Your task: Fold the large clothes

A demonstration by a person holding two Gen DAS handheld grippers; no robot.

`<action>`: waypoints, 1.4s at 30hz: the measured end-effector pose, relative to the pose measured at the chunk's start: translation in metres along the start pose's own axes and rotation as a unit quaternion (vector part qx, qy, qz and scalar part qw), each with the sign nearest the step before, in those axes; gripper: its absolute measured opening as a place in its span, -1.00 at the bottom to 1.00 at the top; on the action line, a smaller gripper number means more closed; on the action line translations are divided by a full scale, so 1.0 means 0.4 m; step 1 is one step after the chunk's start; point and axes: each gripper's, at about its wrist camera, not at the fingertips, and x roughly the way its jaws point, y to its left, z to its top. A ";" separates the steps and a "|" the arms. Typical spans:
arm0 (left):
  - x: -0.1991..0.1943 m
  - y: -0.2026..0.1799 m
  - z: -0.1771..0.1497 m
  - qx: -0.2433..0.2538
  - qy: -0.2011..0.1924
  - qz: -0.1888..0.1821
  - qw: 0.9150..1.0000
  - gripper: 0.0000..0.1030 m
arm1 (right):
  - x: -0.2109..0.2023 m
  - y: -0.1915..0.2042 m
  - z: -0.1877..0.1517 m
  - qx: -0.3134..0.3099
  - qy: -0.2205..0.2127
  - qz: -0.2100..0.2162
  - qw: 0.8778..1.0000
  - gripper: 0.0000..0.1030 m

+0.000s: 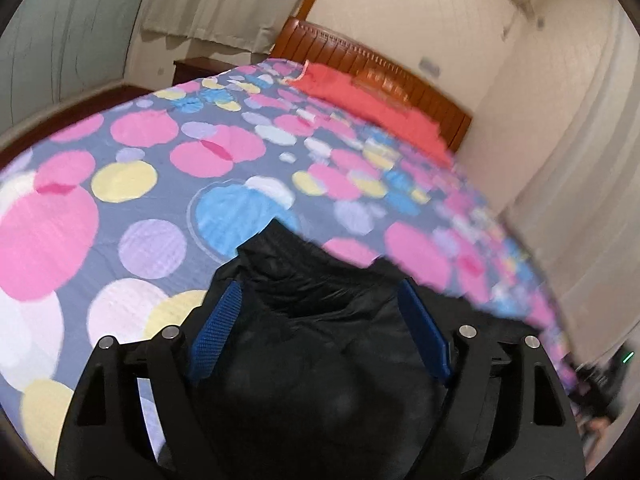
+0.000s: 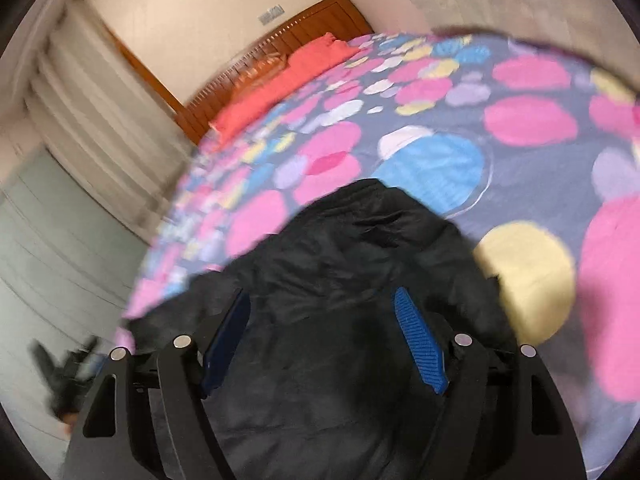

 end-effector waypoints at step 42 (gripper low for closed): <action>0.173 -0.253 -0.162 0.121 0.067 0.063 0.988 0.77 | 0.243 0.305 -0.158 -0.229 0.057 -0.088 0.968 0.48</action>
